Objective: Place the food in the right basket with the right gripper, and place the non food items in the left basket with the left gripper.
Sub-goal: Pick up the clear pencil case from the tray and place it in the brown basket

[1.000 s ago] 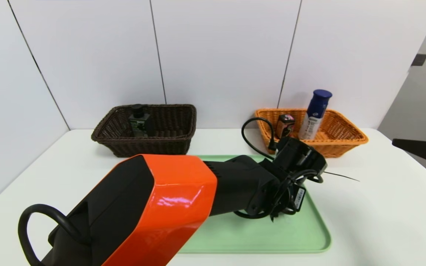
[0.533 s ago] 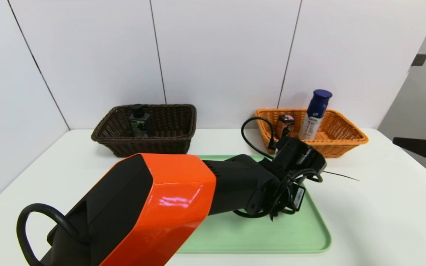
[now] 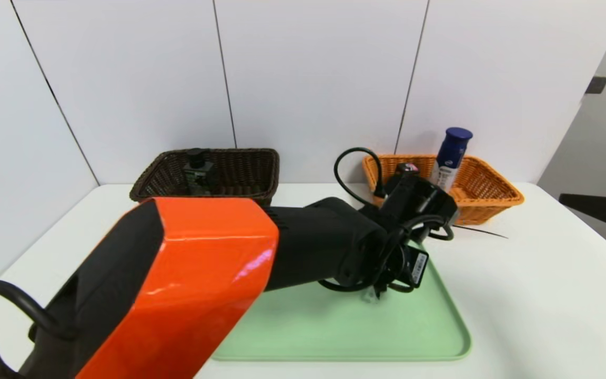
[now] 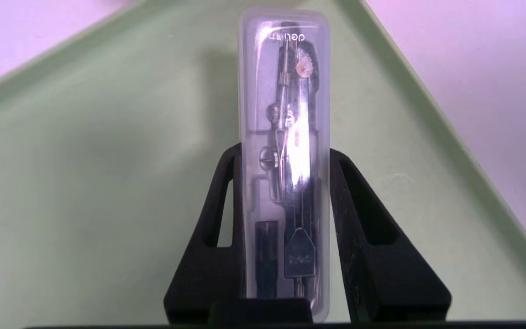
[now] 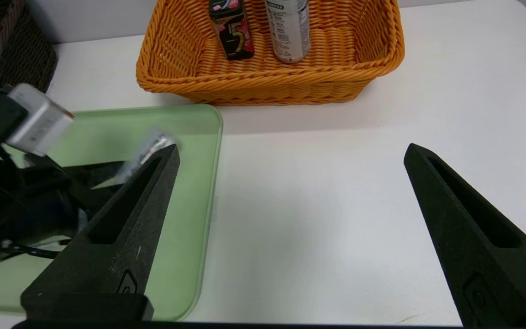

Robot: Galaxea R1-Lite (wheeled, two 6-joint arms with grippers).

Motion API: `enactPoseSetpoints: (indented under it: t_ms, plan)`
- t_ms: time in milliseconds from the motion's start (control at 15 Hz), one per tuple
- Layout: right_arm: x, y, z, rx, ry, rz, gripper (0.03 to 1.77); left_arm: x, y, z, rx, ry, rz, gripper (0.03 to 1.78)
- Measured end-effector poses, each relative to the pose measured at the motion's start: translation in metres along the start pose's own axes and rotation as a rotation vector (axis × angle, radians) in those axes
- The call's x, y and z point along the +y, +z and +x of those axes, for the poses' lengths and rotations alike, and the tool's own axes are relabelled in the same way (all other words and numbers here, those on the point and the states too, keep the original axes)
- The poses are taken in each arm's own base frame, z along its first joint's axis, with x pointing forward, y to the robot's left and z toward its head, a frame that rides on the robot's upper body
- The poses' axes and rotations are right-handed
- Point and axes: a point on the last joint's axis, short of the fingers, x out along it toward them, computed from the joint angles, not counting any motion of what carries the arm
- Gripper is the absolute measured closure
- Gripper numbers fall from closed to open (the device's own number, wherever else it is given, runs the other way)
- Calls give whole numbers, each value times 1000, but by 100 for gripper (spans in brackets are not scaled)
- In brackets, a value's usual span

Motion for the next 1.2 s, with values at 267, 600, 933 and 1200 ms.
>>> enactPoseSetpoints:
  t_ms: [267, 600, 933, 1200]
  plan:
    - [0, 1, 0, -3, -1, 0, 11, 32, 28, -61, 22, 39, 39, 125]
    - [1, 2, -3, -14, 2, -3, 11, 123, 63, -132, -2, 169, 112, 125]
    - [2, 3, -6, -28, 13, -7, 11, 215, 76, -165, -41, 162, 193, 125]
    - [2, 5, -8, -37, 17, -14, 11, 265, 74, -174, -93, 27, 345, 125]
